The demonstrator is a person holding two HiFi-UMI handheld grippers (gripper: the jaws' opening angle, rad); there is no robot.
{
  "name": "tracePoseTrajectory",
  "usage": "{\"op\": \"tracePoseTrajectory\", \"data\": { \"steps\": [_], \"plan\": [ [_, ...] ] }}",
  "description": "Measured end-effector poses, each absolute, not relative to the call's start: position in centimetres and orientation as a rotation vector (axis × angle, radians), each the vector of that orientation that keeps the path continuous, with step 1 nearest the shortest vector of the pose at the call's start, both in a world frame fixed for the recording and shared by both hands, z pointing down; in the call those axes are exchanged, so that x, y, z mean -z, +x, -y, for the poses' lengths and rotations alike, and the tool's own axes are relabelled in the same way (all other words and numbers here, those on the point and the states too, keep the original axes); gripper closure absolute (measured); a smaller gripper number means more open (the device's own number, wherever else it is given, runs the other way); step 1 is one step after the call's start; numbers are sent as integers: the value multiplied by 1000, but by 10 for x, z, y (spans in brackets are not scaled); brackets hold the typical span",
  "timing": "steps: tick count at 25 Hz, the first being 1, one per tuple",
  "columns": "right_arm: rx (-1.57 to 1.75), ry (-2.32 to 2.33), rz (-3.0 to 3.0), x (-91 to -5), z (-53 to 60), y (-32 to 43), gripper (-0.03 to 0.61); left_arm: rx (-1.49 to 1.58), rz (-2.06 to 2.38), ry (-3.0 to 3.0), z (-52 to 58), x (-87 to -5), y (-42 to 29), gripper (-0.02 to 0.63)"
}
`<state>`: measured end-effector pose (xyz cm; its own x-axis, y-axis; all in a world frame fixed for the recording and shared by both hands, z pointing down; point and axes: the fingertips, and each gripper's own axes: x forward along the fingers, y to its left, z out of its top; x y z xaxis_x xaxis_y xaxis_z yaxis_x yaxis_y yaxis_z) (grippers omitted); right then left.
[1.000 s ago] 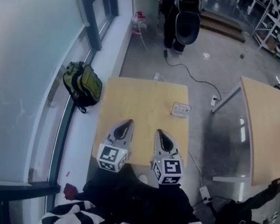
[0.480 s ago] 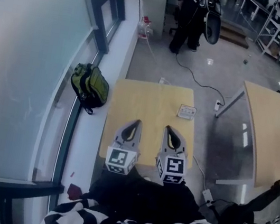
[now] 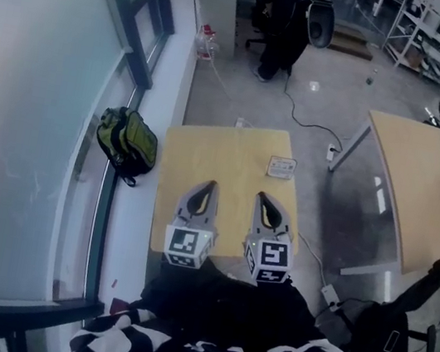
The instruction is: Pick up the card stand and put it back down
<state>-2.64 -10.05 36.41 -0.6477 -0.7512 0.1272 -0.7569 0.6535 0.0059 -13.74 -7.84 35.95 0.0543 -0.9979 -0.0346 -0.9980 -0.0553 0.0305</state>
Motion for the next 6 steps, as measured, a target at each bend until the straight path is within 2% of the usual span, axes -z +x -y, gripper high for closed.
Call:
{"op": "tracePoseTrajectory", "data": {
  "steps": [6],
  "plan": [
    [-78,1304,2740,-360,109,-4,560,-69,-2142,-2307,88,-355,-120,609]
  ]
}}
